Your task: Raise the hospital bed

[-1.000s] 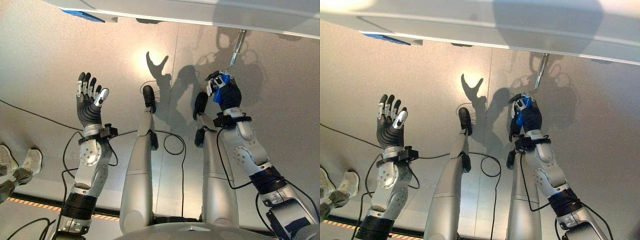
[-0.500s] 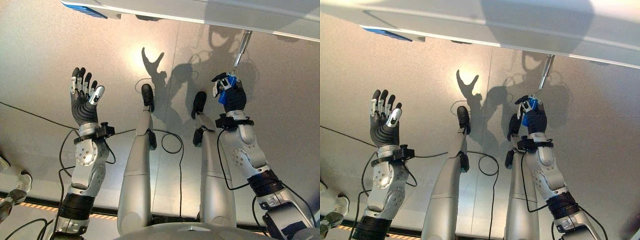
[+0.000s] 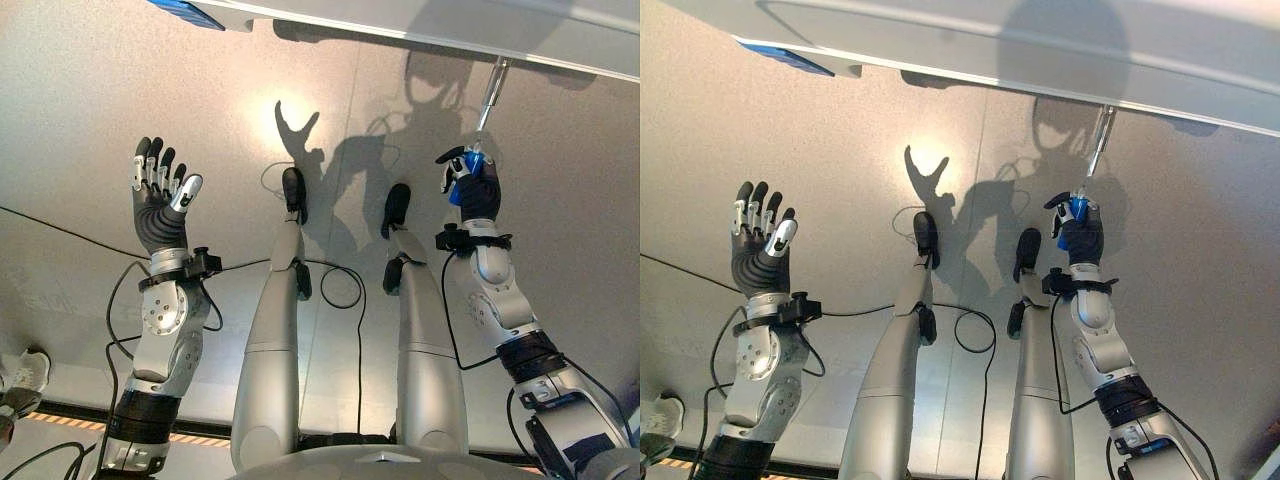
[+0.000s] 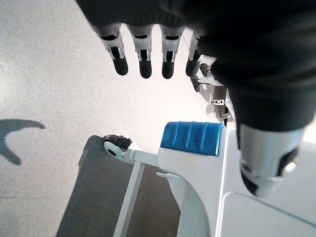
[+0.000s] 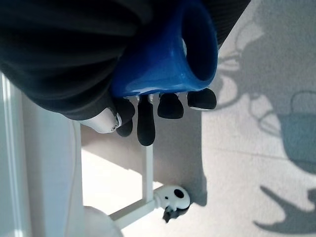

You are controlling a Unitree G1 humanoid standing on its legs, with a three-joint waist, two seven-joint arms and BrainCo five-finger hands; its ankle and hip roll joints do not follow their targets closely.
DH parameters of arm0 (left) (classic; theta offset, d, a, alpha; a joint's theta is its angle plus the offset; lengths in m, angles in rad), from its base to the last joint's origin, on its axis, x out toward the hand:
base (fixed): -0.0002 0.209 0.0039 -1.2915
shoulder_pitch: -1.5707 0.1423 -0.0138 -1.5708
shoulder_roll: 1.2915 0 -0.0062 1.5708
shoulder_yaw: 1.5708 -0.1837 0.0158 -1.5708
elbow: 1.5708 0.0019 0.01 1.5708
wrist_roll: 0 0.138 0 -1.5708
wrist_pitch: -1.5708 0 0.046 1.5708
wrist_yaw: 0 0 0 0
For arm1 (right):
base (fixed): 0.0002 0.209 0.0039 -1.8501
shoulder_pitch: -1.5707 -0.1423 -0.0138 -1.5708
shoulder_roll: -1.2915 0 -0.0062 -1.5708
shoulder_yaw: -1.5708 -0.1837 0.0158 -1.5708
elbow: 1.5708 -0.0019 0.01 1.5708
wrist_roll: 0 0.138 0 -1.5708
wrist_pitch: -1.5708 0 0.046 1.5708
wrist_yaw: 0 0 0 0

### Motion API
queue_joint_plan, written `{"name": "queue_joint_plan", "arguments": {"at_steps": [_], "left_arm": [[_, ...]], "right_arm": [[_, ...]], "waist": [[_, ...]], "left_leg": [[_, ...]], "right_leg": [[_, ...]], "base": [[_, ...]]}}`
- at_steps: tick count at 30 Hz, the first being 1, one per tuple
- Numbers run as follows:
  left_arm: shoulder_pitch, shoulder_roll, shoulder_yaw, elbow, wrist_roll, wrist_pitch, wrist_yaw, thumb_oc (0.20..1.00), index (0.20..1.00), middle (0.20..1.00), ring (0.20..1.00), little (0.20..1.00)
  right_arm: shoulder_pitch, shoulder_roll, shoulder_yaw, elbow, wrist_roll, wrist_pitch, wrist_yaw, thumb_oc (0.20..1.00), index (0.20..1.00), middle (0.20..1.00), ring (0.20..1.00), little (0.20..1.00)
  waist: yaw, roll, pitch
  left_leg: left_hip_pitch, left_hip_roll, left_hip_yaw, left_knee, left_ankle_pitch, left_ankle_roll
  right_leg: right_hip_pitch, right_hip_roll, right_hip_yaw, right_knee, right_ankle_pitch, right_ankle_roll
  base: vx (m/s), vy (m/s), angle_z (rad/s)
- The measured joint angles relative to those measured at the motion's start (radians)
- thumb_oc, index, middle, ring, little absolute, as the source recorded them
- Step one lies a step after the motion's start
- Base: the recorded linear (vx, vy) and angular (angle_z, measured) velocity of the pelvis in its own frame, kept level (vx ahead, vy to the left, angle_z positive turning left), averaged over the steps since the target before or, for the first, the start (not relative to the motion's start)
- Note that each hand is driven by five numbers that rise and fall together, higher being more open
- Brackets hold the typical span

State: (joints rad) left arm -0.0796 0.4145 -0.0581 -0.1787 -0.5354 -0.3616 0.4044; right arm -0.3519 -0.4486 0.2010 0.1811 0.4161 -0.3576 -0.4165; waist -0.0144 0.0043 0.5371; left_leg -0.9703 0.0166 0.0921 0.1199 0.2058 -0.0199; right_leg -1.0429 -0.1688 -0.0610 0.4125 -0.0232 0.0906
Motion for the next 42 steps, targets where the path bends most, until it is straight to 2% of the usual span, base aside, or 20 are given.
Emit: {"name": "queue_joint_plan", "arguments": {"at_steps": [3, 4, 6, 7, 10, 14, 18, 25, 28, 29, 31, 32, 34, 37, 40, 42], "left_arm": [[0.000, 0.000, 0.000, 0.000, 0.001, -0.002, 0.006, 1.000, 1.000, 1.000, 1.000, 1.000], [0.000, 0.001, 0.000, 0.000, 0.001, -0.005, 0.008, 1.000, 1.000, 1.000, 1.000, 1.000], [0.000, 0.002, 0.000, 0.000, 0.003, -0.013, 0.008, 1.000, 1.000, 1.000, 1.000, 1.000], [0.002, 0.001, 0.001, 0.000, 0.003, -0.016, 0.009, 1.000, 1.000, 1.000, 1.000, 1.000], [0.009, 0.000, -0.003, 0.000, 0.003, -0.018, 0.010, 1.000, 1.000, 1.000, 1.000, 1.000], [0.008, 0.002, -0.001, 0.000, 0.001, -0.019, 0.009, 1.000, 1.000, 1.000, 1.000, 1.000], [0.009, 0.000, 0.000, 0.000, -0.001, -0.019, 0.000, 1.000, 1.000, 1.000, 1.000, 1.000], [0.011, 0.002, -0.001, 0.002, -0.002, -0.018, -0.004, 1.000, 1.000, 1.000, 1.000, 1.000], [0.013, 0.006, -0.004, 0.001, -0.001, -0.019, -0.005, 1.000, 1.000, 1.000, 1.000, 1.000], [0.015, 0.012, -0.012, 0.002, -0.002, -0.019, -0.006, 1.000, 1.000, 1.000, 1.000, 1.000], [0.015, 0.026, -0.032, 0.002, -0.003, -0.020, -0.013, 1.000, 1.000, 1.000, 1.000, 1.000], [0.016, 0.032, -0.047, 0.003, -0.012, -0.021, -0.014, 1.000, 1.000, 1.000, 1.000, 1.000], [0.007, 0.046, -0.085, 0.004, -0.028, -0.021, -0.017, 1.000, 1.000, 1.000, 1.000, 1.000], [-0.001, 0.049, -0.111, 0.005, -0.029, -0.021, -0.021, 1.000, 1.000, 1.000, 1.000, 1.000], [-0.017, 0.048, -0.123, 0.005, -0.029, -0.020, -0.023, 1.000, 1.000, 1.000, 1.000, 1.000], [-0.030, 0.049, -0.123, 0.005, -0.029, -0.020, -0.025, 1.000, 1.000, 1.000, 1.000, 1.000]], "right_arm": [[0.013, -0.035, -0.024, 0.018, -0.040, 0.002, -0.073, 0.200, 0.200, 0.200, 0.200, 0.200], [-0.010, -0.049, -0.091, 0.084, -0.046, 0.030, -0.129, 0.200, 0.200, 0.200, 0.200, 0.200], [-0.063, -0.122, -0.138, 0.203, -0.072, 0.076, -0.136, 0.200, 0.200, 0.200, 0.200, 0.200], [-0.068, -0.132, -0.142, 0.204, -0.075, 0.079, -0.136, 0.200, 0.200, 0.200, 0.200, 0.200], [-0.068, -0.095, -0.143, 0.195, -0.077, 0.078, -0.147, 0.200, 0.200, 0.200, 0.200, 0.200], [-0.066, -0.064, -0.150, 0.192, -0.064, 0.070, -0.151, 0.200, 0.200, 0.200, 0.200, 0.200], [-0.040, -0.025, -0.150, 0.127, 0.009, 0.066, -0.109, 0.200, 0.200, 0.200, 0.200, 0.200], [-0.074, -0.033, -0.151, 0.211, -0.047, 0.082, -0.128, 0.200, 0.200, 0.200, 0.200, 0.200], [-0.183, -0.060, -0.144, 0.385, -0.122, 0.111, -0.166, 0.200, 0.200, 0.200, 0.200, 0.200], [-0.273, -0.069, -0.127, 0.515, -0.131, 0.131, -0.176, 0.200, 0.200, 0.200, 0.200, 0.200], [-0.333, -0.062, -0.110, 0.601, -0.129, 0.148, -0.191, 0.200, 0.200, 0.200, 0.200, 0.200], [-0.415, -0.064, -0.062, 0.751, -0.120, 0.146, -0.196, 0.200, 0.200, 0.200, 0.200, 0.200], [-0.545, -0.062, -0.012, 0.934, -0.069, 0.168, -0.193, 0.200, 0.200, 0.200, 0.200, 0.200], [-0.601, -0.065, -0.006, 1.017, -0.035, 0.191, -0.172, 0.200, 0.200, 0.200, 0.200, 0.200], [-0.683, -0.073, -0.008, 1.121, -0.005, 0.236, -0.129, 0.200, 0.200, 0.200, 0.200, 0.200], [-0.695, -0.073, -0.007, 1.137, 0.006, 0.251, -0.112, 0.200, 0.200, 0.200, 0.200, 0.200]], "waist": [[-0.006, -0.001, 0.000], [-0.011, -0.002, -0.001], [-0.002, -0.002, 0.000], [0.002, -0.002, 0.000], [0.000, -0.002, 0.000], [-0.002, -0.002, 0.000], [-0.001, -0.001, 0.000], [0.004, -0.001, 0.000], [0.012, -0.001, 0.000], [0.010, -0.001, 0.000], [0.020, 0.000, 0.000], [0.030, 0.000, 0.000], [0.031, 0.002, 0.000], [0.061, 0.007, 0.000], [0.087, 0.033, -0.001], [0.088, 0.043, 0.000]], "left_leg": [[0.000, -0.002, 0.001, 0.001, -0.001, 0.001], [-0.002, -0.002, 0.003, 0.001, -0.001, 0.001], [-0.011, -0.003, 0.009, -0.003, -0.001, 0.001], [-0.015, -0.003, 0.011, -0.003, -0.001, 0.001], [-0.019, 0.001, 0.013, -0.003, 0.003, 0.020], [-0.019, 0.001, 0.014, -0.003, 0.001, 0.021], [-0.016, 0.003, 0.015, -0.002, 0.000, 0.019], [-0.002, 0.003, 0.018, -0.002, 0.000, 0.019], [0.000, 0.004, 0.017, -0.001, 0.000, 0.019], [0.001, 0.004, 0.017, 0.000, 0.001, 0.019], [0.000, 0.004, 0.017, 0.000, 0.000, 0.017], [0.001, 0.004, 0.017, 0.001, 0.000, 0.017], [-0.001, 0.005, 0.017, 0.001, 0.001, 0.016], [-0.002, 0.003, 0.016, -0.001, 0.002, 0.015], [-0.002, 0.004, 0.014, -0.003, 0.004, 0.016], [-0.001, 0.004, 0.013, -0.003, 0.006, 0.019]], "right_leg": [[0.005, -0.002, 0.000, -0.009, 0.006, 0.003], [0.006, -0.003, 0.000, -0.016, 0.011, 0.004], [-0.007, -0.001, 0.009, -0.028, 0.022, 0.008], [-0.011, 0.000, 0.012, -0.030, 0.024, 0.009], [-0.011, 0.006, 0.012, -0.035, 0.032, 0.007], [-0.010, 0.006, 0.013, -0.036, 0.029, 0.006], [-0.010, 0.008, 0.013, -0.034, 0.028, 0.005], [-0.001, 0.007, 0.015, -0.025, 0.027, 0.003], [0.002, 0.008, 0.015, -0.026, 0.027, 0.003], [0.002, 0.007, 0.015, -0.026, 0.028, 0.003], [0.001, 0.008, 0.015, -0.029, 0.028, 0.004], [0.003, 0.008, 0.015, -0.031, 0.029, 0.006], [0.003, 0.008, 0.016, -0.036, 0.032, 0.010], [0.001, 0.006, 0.014, -0.035, 0.032, 0.010], [0.002, 0.007, 0.012, -0.032, 0.034, 0.005], [0.002, 0.007, 0.011, -0.028, 0.033, 0.003]], "base": [[0.00, 0.000, 0.00], [0.00, 0.002, -0.04], [0.01, 0.000, -0.10], [0.01, 0.000, -0.13], [0.00, 0.006, -0.05], [0.00, 0.000, 0.00], [0.00, 0.000, 0.00], [0.00, 0.000, 0.00], [0.00, 0.000, 0.00], [0.00, 0.000, 0.00], [0.00, 0.000, 0.00], [0.00, 0.000, 0.00], [0.00, 0.000, 0.00], [0.00, 0.000, 0.00], [0.00, 0.000, 0.00], [0.00, 0.000, 0.00]]}}
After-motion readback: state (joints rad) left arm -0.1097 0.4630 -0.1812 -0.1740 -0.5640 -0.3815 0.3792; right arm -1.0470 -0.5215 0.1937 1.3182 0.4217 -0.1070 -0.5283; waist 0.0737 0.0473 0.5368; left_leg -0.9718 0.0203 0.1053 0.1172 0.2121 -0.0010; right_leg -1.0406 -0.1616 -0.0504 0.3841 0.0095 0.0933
